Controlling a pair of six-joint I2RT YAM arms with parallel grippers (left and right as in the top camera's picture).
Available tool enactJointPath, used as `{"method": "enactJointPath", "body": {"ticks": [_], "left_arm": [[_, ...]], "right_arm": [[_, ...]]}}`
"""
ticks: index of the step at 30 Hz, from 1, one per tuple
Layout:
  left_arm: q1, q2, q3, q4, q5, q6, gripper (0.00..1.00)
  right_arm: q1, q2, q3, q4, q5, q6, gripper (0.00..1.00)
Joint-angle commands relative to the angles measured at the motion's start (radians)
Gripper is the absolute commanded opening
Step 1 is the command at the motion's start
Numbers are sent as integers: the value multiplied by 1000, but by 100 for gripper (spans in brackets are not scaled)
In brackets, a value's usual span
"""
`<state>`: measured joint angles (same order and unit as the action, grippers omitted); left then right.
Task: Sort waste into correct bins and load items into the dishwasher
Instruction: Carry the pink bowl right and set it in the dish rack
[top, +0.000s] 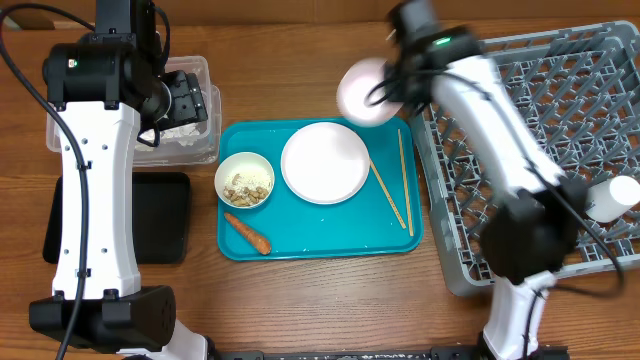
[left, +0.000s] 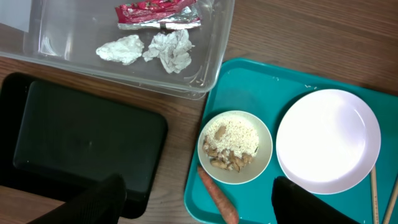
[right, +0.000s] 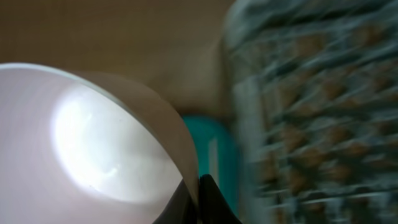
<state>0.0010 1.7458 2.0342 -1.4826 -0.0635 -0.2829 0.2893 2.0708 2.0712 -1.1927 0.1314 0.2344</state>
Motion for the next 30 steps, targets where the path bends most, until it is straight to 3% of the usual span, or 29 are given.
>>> {"method": "enactJointPath", "body": {"ticks": [1, 9, 13, 21, 30], "left_arm": [[0, 0, 10, 1, 8, -12, 77], [0, 0, 10, 6, 8, -13, 78], [-2, 0, 10, 5, 13, -13, 78], [-1, 0, 10, 1, 12, -13, 77], [-1, 0, 10, -2, 12, -10, 81]], "right_arm": [[-88, -157, 58, 27, 270, -54, 4], [-317, -127, 26, 83, 822, 43, 4], [-407, -76, 4, 113, 1009, 85, 4], [-529, 36, 3, 251, 1194, 26, 4], [-615, 115, 3, 410, 1126, -87, 4]]}}
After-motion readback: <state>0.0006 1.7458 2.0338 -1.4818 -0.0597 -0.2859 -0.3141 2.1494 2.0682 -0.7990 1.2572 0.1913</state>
